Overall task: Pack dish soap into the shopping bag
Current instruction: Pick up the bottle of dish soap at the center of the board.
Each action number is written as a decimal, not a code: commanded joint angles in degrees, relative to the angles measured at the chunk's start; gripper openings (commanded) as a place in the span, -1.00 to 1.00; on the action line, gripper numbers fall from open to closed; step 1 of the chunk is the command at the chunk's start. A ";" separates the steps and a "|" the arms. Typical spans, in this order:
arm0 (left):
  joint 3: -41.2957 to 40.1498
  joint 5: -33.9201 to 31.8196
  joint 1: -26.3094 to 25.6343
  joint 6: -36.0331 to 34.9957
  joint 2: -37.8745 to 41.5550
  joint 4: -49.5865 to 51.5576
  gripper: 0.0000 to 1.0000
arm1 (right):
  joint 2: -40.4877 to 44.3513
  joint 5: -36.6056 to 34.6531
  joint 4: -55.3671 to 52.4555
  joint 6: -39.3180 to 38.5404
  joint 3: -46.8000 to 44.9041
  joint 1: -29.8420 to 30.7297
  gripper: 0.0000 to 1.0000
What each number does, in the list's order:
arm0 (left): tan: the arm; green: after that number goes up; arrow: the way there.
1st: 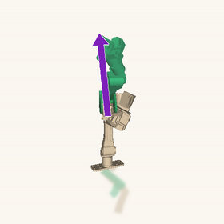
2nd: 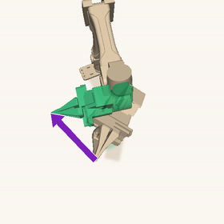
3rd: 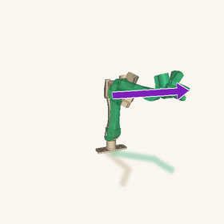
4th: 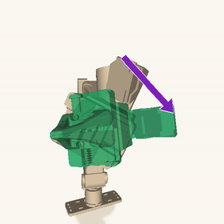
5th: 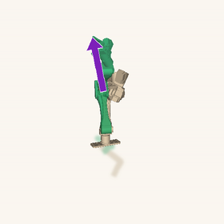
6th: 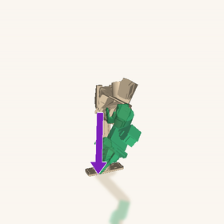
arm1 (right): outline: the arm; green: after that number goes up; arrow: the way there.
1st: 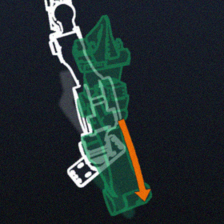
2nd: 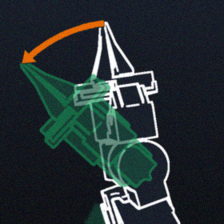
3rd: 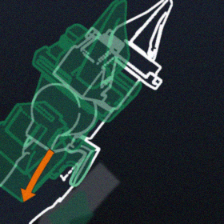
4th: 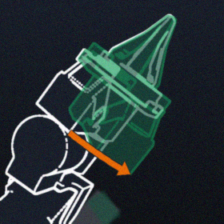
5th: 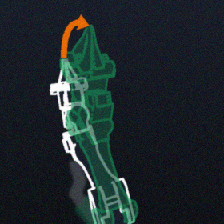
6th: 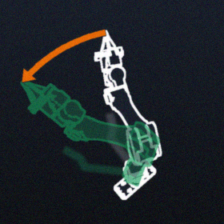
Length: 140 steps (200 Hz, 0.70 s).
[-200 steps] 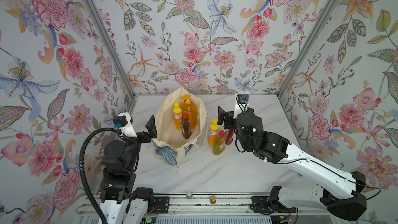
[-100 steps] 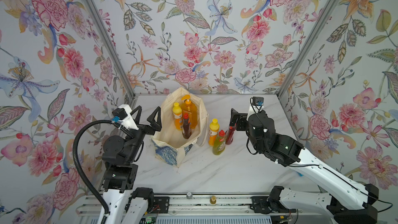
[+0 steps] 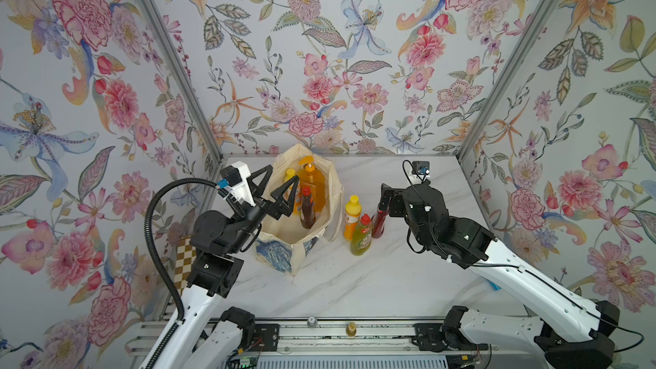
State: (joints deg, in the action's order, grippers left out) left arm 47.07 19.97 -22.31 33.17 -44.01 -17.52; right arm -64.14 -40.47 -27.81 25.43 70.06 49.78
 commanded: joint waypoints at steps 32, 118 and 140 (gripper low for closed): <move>7.07 -8.68 -10.75 -10.34 -6.08 5.75 0.99 | 1.08 0.52 -4.02 4.54 -0.60 -1.35 0.97; 21.97 -17.68 -27.92 -18.73 -23.56 23.97 0.99 | 1.34 1.88 -7.28 7.82 -1.84 -4.27 0.97; 25.69 -18.06 -30.76 -20.51 -27.40 29.46 0.97 | 0.72 2.15 -9.99 9.31 -1.25 -5.77 0.97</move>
State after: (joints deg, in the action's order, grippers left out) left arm 68.27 3.79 -50.28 16.14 -68.69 4.19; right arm -63.18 -38.89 -33.89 32.27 68.71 45.47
